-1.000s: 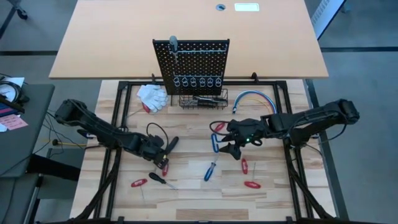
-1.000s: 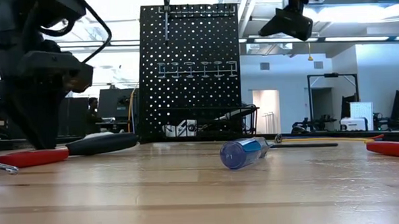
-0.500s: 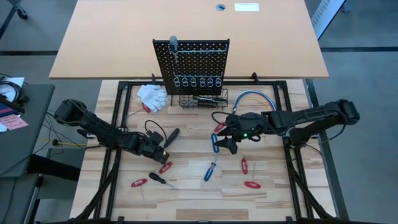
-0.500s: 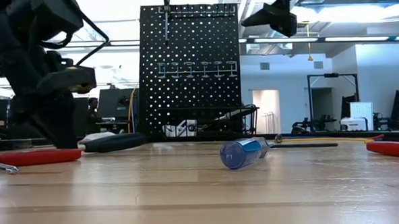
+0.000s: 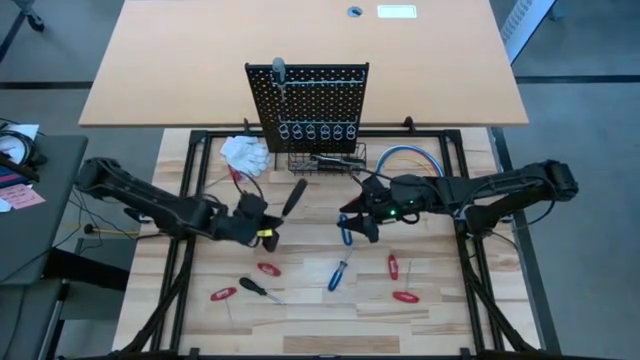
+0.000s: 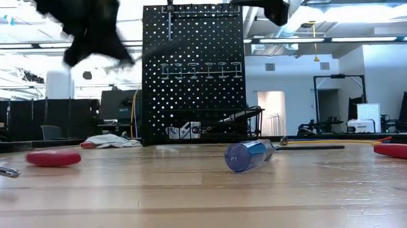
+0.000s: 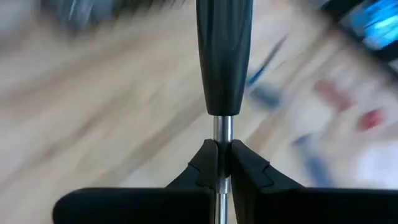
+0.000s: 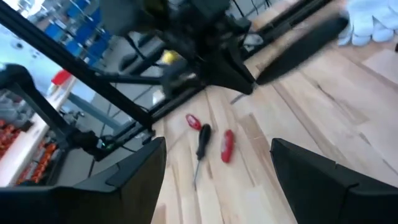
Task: Hang tools onto peg board
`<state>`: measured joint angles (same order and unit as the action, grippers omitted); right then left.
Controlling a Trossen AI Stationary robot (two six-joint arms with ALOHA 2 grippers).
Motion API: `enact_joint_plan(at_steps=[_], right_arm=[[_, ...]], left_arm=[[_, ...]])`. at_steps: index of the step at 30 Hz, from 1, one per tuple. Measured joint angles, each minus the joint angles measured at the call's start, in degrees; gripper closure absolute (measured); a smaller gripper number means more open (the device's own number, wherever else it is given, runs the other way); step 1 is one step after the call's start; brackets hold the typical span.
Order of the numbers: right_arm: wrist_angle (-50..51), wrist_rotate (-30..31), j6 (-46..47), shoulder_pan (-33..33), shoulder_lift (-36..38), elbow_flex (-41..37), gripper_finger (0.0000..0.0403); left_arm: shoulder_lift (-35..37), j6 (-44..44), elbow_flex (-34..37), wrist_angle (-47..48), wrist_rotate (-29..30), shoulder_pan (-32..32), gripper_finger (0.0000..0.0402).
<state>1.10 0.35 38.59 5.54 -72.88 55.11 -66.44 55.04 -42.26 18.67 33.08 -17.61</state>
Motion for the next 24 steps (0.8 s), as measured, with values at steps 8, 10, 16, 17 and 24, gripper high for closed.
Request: enact_joint_plan(at_steps=[8,10,16,17,24], right_arm=[[-14.9,0.4,0.3,-2.6,-1.8,0.3,0.0108],[-18.6,0.4,0.9,-3.5,-2.9,1.3,0.0108],[-21.0,-3.6,-2.0,-5.4,-8.4,10.8,0.0108],[-20.7,-4.0,-3.2,-5.6,-9.1,12.5,0.0108],[-12.2,-5.1,-9.0,-6.4,-12.0,23.6,0.0122]], left_arm=[[0.8,-18.1,-12.1,-6.7,4.8,0.8,0.0395],[-0.3,-22.5,-15.0,-7.8,5.0,1.1,0.0395],[-4.2,-31.7,-23.4,-9.7,4.8,2.0,0.0395],[-4.9,-32.9,-24.5,-9.7,4.9,2.0,0.0395],[-6.3,-37.1,-28.3,-9.5,4.6,2.0,0.0396]])
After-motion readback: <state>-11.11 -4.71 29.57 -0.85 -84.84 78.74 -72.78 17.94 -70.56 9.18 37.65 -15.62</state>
